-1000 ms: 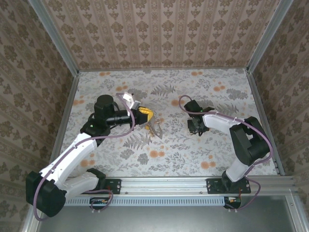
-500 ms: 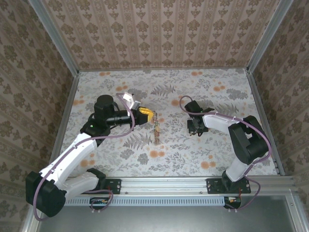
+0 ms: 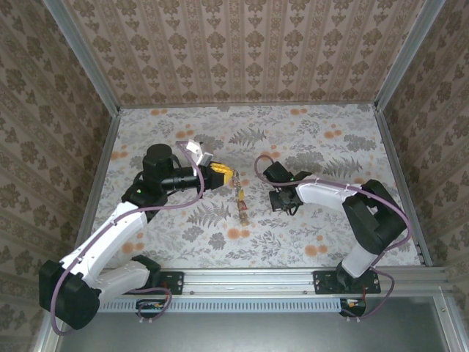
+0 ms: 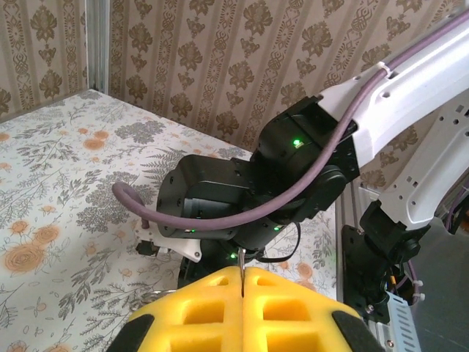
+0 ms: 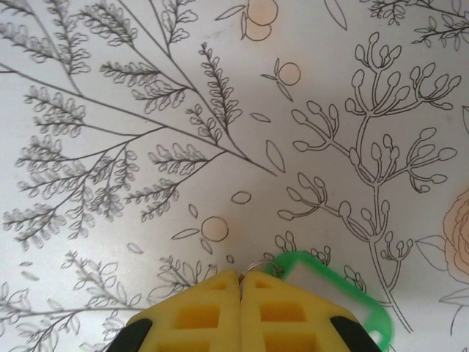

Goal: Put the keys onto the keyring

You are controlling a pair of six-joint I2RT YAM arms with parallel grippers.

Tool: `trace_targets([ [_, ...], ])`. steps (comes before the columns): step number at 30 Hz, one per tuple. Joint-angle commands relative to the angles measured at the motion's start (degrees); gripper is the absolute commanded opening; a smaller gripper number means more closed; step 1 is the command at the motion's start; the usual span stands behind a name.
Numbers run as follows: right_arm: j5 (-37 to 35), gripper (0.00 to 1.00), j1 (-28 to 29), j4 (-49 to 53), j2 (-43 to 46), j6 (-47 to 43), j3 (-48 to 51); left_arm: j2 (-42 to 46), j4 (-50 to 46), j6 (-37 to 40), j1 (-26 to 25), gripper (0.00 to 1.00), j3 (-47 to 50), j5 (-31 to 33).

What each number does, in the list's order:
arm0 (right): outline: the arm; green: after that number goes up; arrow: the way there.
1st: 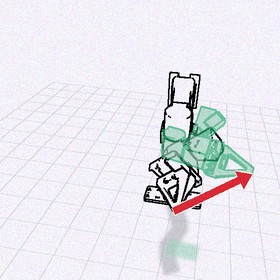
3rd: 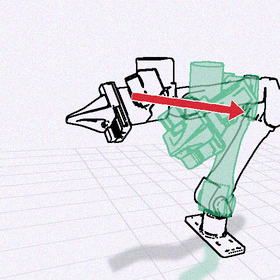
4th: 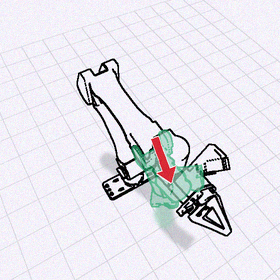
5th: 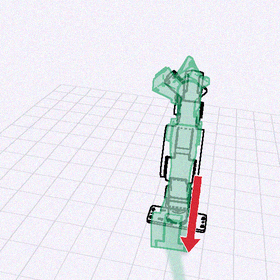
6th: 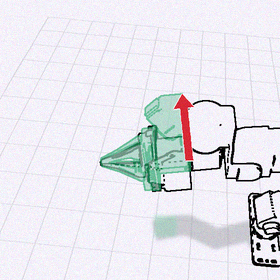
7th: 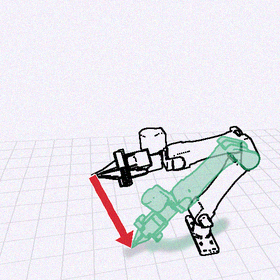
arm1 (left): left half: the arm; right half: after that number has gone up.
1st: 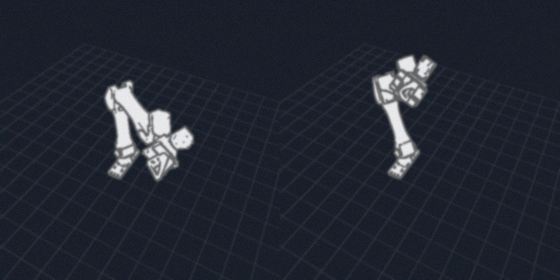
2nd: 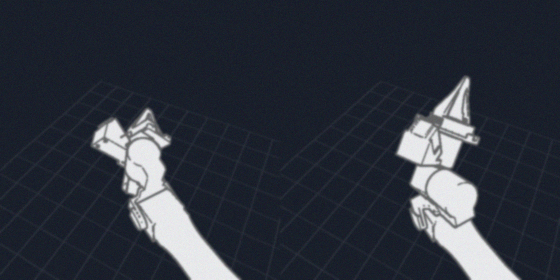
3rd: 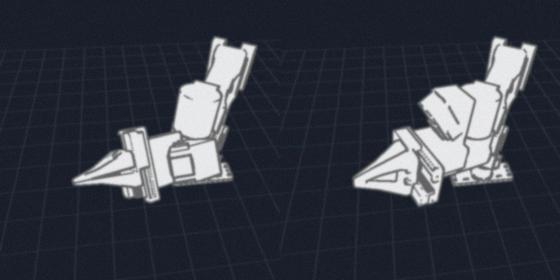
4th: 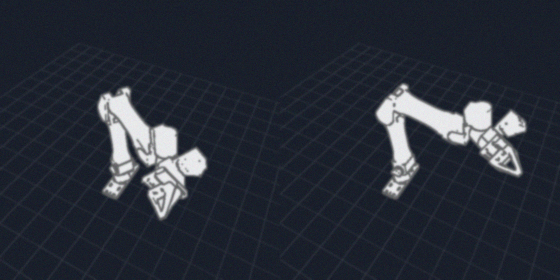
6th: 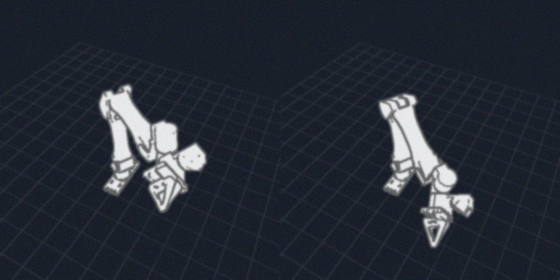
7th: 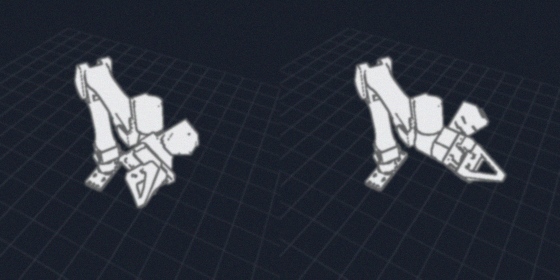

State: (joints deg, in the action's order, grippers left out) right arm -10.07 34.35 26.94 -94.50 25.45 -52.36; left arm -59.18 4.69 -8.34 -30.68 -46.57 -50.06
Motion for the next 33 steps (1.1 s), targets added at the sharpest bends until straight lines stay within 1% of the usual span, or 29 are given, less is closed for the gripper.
trace_targets([
  [1,0.53,0.03,-0.10,0.15,4.40,-0.60,2.50,1.52,0.61,-1.42,0.31,0.00,-1.35,-0.56],
  [3,2.45,0.05,-0.07,-1.02,5.85,-1.89,3.75,1.94,0.24,-1.80,0.42,0.00,-1.14,-0.17],
  [5,3.65,0.06,-0.07,0.11,5.41,-2.74,3.47,2.56,1.22,-3.00,0.61,0.00,-0.27,0.14],
  [7,4.57,0.10,-0.07,0.17,4.69,-2.91,3.55,2.91,2.38,-4.75,0.96,0.00,0.89,0.53],
  [10,5.96,0.16,-0.03,-1.03,3.42,-2.61,3.76,3.12,1.46,-5.50,1.39,0.00,1.23,0.76],
  [12,6.19,0.20,0.02,-1.15,2.48,-2.55,3.45,3.68,0.63,-5.55,1.71,0.00,1.33,0.94],
  [16,4.43,0.27,0.19,0.75,2.60,-3.69,1.73,4.83,0.45,-5.64,2.35,0.00,1.59,1.62],
  [25,0.48,0.29,1.18,6.39,1.67,-5.99,-1.51,4.32,0.47,-5.72,3.15,0.00,1.30,1.11],
  [33,-0.04,0.30,2.30,7.78,-0.67,-6.78,-3.90,4.60,0.58,-5.81,3.74,0.00,1.28,0.57],
])
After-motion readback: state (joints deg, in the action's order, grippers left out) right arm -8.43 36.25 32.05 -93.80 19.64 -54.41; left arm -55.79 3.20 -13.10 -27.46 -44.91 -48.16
